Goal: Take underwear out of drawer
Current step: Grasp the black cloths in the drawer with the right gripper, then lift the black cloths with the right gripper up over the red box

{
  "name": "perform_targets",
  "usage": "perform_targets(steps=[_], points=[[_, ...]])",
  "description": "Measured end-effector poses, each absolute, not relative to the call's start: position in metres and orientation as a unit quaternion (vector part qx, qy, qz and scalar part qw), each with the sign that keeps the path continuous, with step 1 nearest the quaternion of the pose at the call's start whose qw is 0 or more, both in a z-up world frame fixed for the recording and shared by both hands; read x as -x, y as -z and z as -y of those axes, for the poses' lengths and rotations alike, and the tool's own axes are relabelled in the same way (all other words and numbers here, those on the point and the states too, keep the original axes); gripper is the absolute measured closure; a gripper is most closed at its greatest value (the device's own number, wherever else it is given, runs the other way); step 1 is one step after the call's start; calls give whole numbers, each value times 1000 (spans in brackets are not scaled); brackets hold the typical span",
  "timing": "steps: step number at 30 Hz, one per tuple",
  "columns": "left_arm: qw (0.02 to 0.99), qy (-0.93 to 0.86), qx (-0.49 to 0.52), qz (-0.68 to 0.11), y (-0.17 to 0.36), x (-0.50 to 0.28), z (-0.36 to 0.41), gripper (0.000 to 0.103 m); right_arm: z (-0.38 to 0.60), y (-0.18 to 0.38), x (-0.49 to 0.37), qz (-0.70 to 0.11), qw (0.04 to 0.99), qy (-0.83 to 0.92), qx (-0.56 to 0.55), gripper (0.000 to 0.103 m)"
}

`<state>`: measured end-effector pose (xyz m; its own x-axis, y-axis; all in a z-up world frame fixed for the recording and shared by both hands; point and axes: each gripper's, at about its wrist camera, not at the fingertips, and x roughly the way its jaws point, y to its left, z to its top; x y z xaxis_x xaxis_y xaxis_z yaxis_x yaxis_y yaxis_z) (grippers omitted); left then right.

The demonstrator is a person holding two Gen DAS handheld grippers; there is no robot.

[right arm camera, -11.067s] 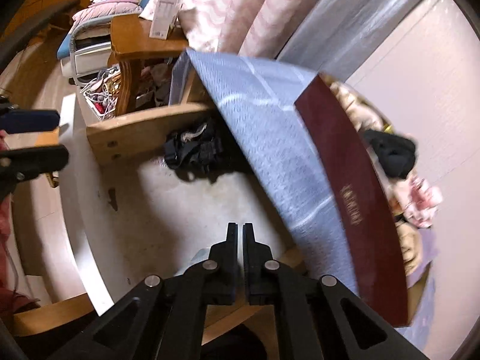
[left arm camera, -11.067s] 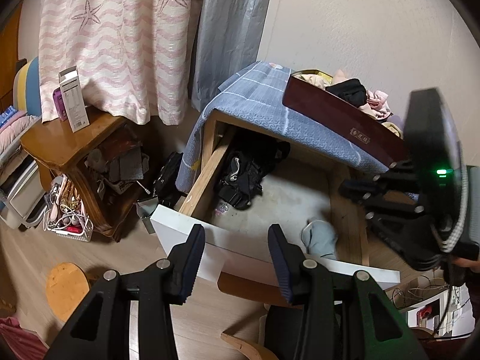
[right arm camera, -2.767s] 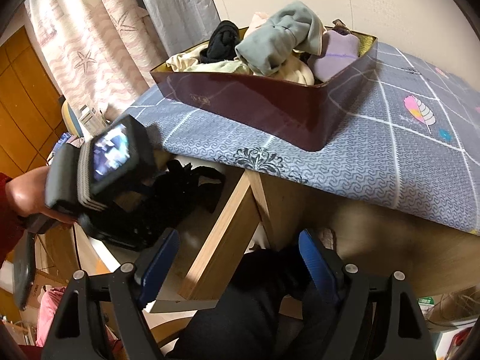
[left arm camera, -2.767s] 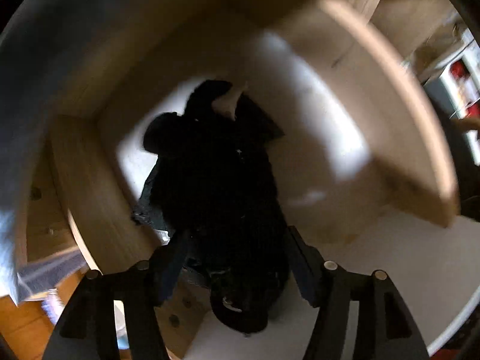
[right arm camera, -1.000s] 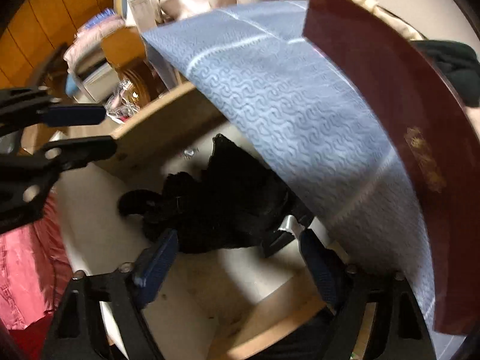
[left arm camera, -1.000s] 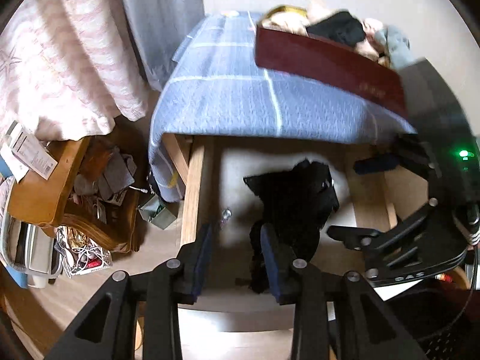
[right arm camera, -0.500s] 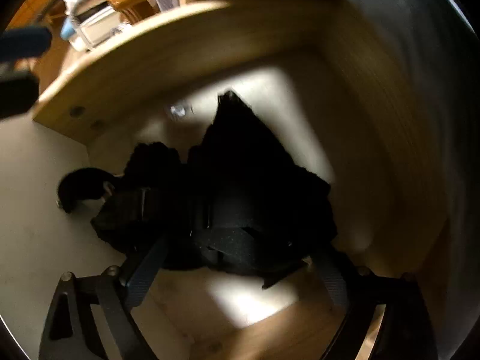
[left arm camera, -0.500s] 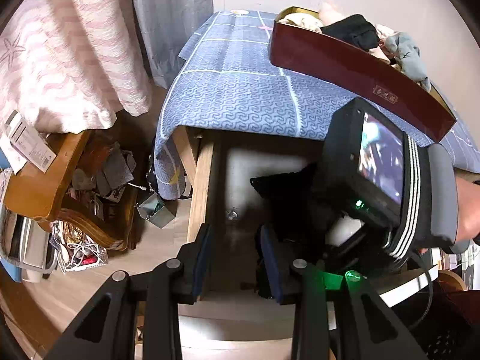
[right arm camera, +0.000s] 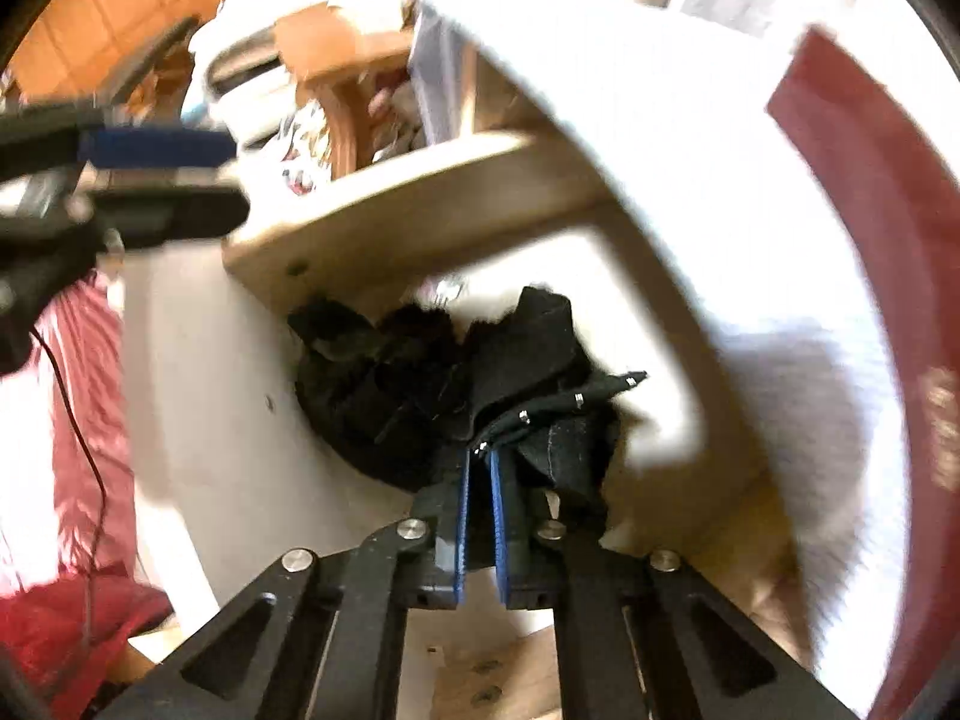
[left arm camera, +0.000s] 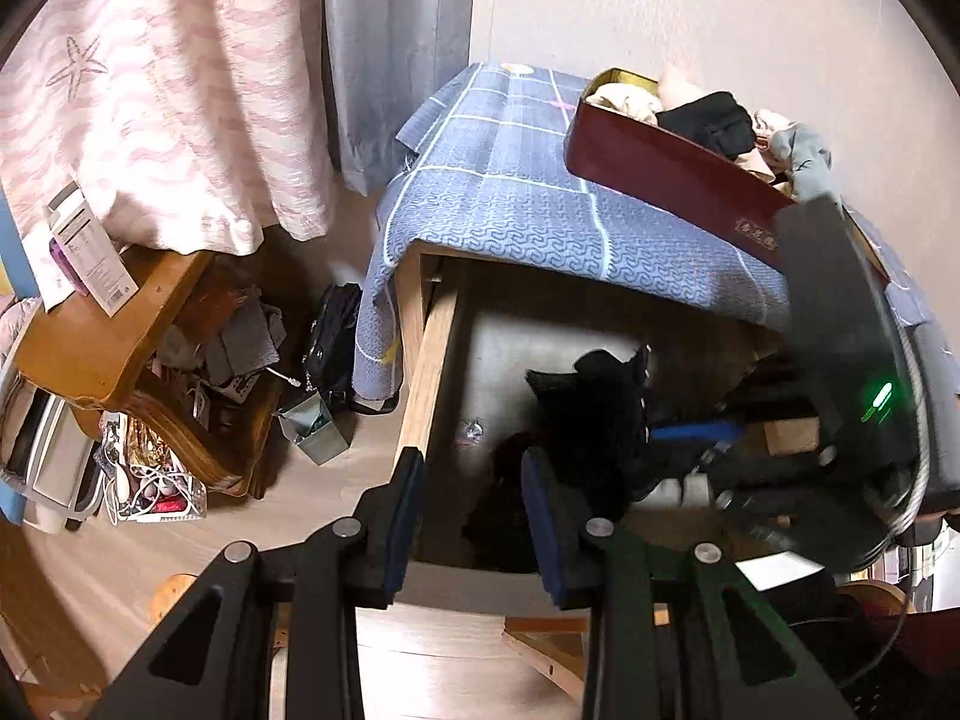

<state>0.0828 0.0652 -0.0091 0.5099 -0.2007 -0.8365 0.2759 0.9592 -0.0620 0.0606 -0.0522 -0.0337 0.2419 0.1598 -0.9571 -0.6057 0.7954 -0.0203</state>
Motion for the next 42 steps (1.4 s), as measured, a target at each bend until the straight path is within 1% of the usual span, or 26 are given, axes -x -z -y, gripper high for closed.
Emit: perform_targets(steps=[2,7,10,12,13,14,15,16,18,19,22,24,25,27,28,29,30,31,33,34,36,39,42], points=[[869,141,-33,-474,9,-79,-65,70,56,18,-58,-551,777,-249,175,103],[865,154,-30,-477,12,-75,-60,70,73,-18,-47,-522,803,-254,134,103],[863,159,-30,-478,15,-75,-56,70,75,-20,-46,-509,807,-262,146,103],[864,162,-28,-476,14,-74,-54,70,72,-15,-50,-511,799,-273,162,100],[865,164,-27,-474,13,-73,-53,70,70,-9,-52,-524,784,-280,178,97],[865,165,-28,-473,12,-73,-52,70,77,1,-57,-538,773,-273,195,81],[865,166,-29,-473,12,-74,-51,70,76,7,-63,-550,765,-267,204,58],[864,167,-31,-473,11,-74,-51,70,75,19,-69,-571,747,-265,214,50],[864,165,-36,-474,10,-75,-51,70,55,36,-74,-584,732,-267,230,43],[864,165,-37,-474,10,-76,-51,70,53,42,-74,-592,718,-274,243,40],[864,164,-34,-476,10,-78,-54,70,43,70,-78,-610,682,-281,289,36],[863,162,-30,-477,11,-80,-55,70,39,91,-80,-623,659,-269,325,30],[863,162,-28,-478,12,-80,-56,70,38,97,-81,-626,654,-268,331,29],[861,163,-25,-482,15,-81,-57,70,38,105,-87,-635,650,-279,310,27],[860,163,-23,-483,16,-82,-57,70,40,106,-89,-639,650,-282,301,27],[859,164,-22,-485,17,-82,-57,70,42,106,-90,-640,651,-286,292,30],[859,164,-21,-485,18,-82,-57,70,43,105,-88,-640,650,-292,288,48],[859,163,-20,-485,18,-83,-57,70,43,102,-85,-643,644,-305,279,55],[862,161,-12,-481,16,-82,-59,70,41,95,-78,-637,647,-302,290,80],[863,161,-8,-478,14,-82,-61,70,39,88,-71,-624,657,-291,307,86],[867,160,-1,-473,11,-79,-63,70,39,75,-65,-607,676,-291,301,88],[869,158,4,-469,9,-75,-65,70,48,52,-57,-594,700,-294,267,89],[872,158,10,-464,6,-70,-67,70,53,34,-50,-559,734,-283,263,89]])
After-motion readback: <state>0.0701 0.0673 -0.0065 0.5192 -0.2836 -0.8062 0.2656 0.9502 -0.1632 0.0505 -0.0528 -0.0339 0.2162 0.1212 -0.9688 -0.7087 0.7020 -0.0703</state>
